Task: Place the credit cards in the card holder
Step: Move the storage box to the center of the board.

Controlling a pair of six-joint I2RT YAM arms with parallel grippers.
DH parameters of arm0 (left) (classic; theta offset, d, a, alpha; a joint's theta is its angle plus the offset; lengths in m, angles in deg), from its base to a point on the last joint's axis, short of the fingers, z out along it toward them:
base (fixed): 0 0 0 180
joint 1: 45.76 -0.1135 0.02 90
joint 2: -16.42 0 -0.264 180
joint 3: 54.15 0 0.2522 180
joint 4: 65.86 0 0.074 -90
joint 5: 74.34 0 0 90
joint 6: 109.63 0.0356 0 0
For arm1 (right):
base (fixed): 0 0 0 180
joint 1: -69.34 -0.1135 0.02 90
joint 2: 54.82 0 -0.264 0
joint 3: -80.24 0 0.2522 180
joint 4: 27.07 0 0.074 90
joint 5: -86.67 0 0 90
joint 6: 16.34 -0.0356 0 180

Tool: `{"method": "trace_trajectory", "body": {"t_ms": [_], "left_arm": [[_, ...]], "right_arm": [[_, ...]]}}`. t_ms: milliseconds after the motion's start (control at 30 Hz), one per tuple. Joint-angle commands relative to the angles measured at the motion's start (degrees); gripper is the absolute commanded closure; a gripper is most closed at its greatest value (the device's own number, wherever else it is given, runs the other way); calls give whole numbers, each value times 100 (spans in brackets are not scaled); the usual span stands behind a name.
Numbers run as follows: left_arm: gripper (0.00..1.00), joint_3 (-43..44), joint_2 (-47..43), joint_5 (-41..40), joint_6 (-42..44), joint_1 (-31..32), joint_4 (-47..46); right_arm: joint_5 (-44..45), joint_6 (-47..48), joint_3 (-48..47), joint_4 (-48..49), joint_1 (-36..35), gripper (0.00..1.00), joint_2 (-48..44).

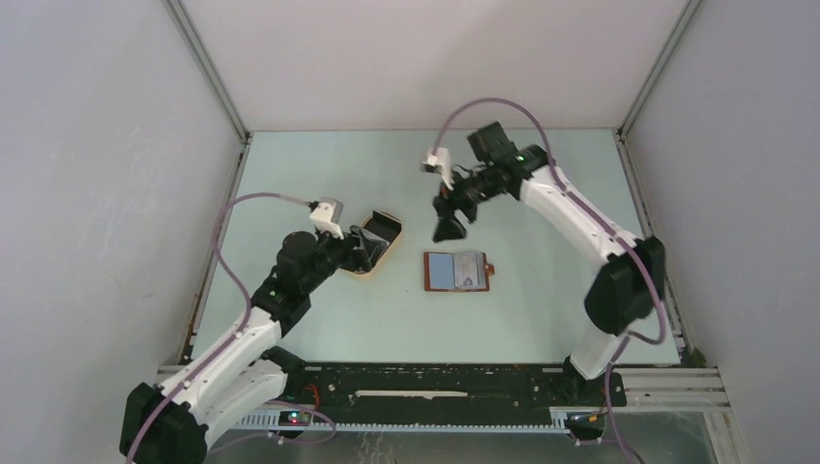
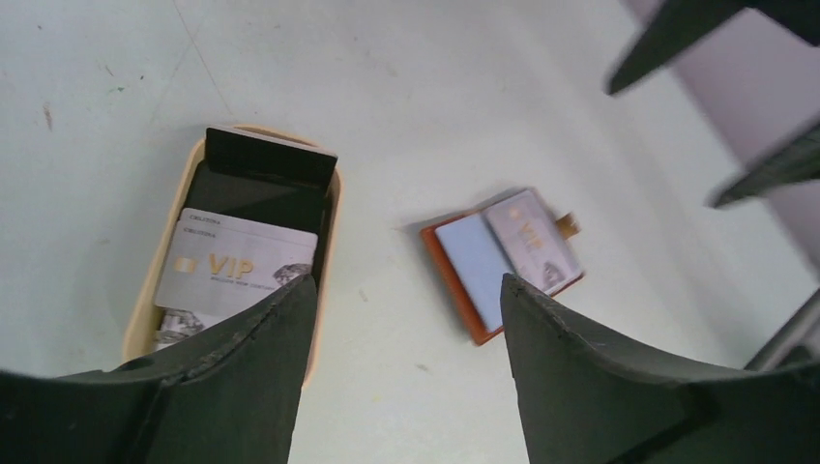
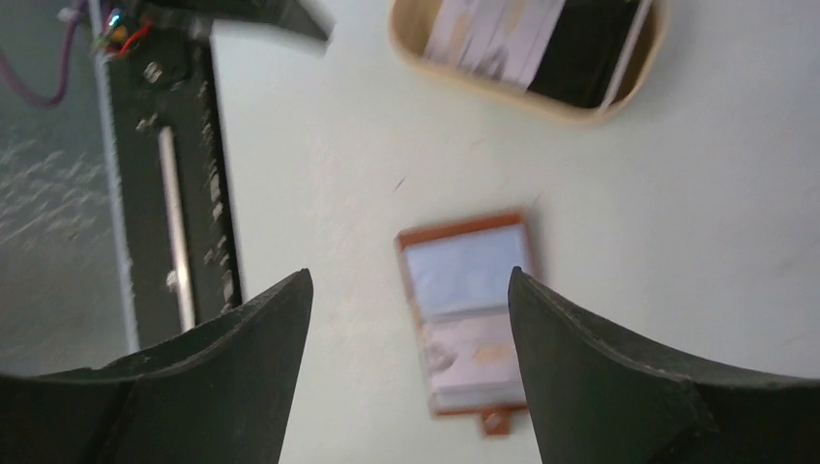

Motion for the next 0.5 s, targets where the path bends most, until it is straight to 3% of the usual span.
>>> {"method": "trace_trajectory", "body": {"t_ms": [0, 100, 133, 233, 467], "left_arm": [[25, -492, -359, 264, -1250, -345, -1140], [29, -812, -511, 326, -1954, -738, -1264], [34, -986, -597, 286, -2231, -843, -1454], [35, -1566, -758, 187, -2837, -1025, -2169], [36, -1712, -866, 8, -2809, -1273, -1923]], "right_arm": [[857, -266, -1901, -459, -573, 18, 1160], [1445, -461, -3251, -764, -887, 19, 2129], [1626, -555, -3731, -881, -959, 21, 2491], [2216, -788, -4897, -1081, -1142, 24, 3462], [3326, -954, -5141, -426, -1350, 18, 4132]]}}
